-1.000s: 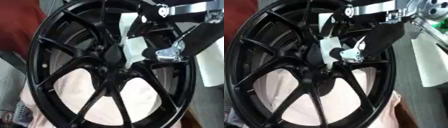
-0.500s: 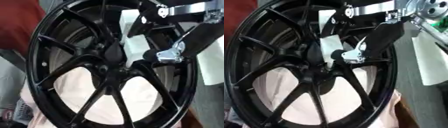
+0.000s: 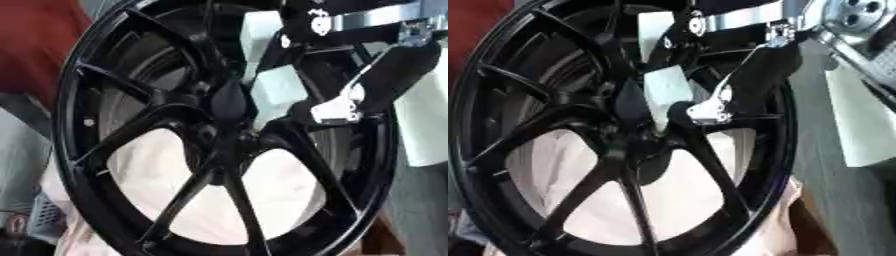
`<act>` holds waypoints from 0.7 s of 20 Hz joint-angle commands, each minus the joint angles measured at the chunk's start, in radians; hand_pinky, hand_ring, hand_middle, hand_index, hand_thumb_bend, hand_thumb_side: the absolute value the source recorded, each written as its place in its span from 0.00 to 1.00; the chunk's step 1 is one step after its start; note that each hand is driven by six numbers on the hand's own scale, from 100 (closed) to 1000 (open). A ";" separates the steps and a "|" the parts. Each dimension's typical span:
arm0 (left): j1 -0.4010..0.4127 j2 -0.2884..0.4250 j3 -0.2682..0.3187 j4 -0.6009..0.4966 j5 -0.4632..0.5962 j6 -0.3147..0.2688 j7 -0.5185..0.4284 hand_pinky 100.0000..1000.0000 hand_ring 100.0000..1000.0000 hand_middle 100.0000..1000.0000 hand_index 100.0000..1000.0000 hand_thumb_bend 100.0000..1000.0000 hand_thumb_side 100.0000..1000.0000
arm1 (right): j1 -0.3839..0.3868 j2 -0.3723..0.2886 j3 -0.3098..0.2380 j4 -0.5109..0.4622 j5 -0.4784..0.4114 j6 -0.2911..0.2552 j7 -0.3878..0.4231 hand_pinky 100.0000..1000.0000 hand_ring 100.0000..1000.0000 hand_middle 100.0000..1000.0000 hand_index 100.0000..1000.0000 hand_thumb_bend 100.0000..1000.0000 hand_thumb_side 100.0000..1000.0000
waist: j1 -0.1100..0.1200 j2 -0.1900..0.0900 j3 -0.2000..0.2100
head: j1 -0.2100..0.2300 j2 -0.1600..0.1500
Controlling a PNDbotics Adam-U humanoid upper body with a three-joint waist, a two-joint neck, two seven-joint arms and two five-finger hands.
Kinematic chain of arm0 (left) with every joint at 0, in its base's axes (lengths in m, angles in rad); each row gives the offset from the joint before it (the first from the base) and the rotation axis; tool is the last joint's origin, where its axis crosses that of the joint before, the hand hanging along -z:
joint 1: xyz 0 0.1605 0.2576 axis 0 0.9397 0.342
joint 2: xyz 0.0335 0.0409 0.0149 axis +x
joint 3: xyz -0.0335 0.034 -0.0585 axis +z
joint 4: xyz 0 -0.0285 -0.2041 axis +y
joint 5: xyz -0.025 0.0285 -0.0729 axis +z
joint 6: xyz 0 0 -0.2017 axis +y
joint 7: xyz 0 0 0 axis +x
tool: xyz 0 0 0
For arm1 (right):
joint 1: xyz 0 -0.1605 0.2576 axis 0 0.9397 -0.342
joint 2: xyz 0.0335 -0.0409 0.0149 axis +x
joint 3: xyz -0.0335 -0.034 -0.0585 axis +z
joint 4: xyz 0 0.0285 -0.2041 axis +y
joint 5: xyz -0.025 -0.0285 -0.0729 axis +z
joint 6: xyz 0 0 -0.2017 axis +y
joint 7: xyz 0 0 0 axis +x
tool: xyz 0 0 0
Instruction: Pull the pin out of the wheel hub.
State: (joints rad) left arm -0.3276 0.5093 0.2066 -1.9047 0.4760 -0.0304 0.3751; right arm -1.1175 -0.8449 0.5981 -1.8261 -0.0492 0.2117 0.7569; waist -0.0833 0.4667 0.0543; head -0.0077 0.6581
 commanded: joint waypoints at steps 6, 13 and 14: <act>-0.013 0.008 0.002 -0.013 0.002 0.000 -0.007 0.67 0.66 0.59 0.70 0.10 0.67 | -0.016 -0.003 -0.008 0.014 0.019 -0.004 -0.016 0.81 0.81 0.77 0.82 0.19 0.31 | 0.002 -0.017 0.002 | -0.004 0.006; -0.014 0.005 0.002 -0.013 0.004 0.001 -0.010 0.67 0.66 0.59 0.70 0.10 0.68 | -0.015 0.000 -0.006 0.019 0.028 -0.004 -0.028 0.79 0.78 0.69 0.78 0.18 0.26 | 0.001 -0.014 0.003 | -0.003 0.005; -0.014 0.005 0.002 -0.012 0.005 0.001 -0.010 0.67 0.66 0.59 0.70 0.10 0.68 | -0.015 0.001 -0.006 0.019 0.030 -0.004 -0.032 0.79 0.77 0.67 0.77 0.18 0.25 | 0.001 -0.014 0.003 | -0.003 0.005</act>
State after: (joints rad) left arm -0.3319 0.5013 0.2066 -1.9047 0.4771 -0.0273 0.3695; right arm -1.1175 -0.8308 0.6038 -1.8077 -0.0279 0.2075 0.7324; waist -0.0869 0.4719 0.0558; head -0.0105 0.6633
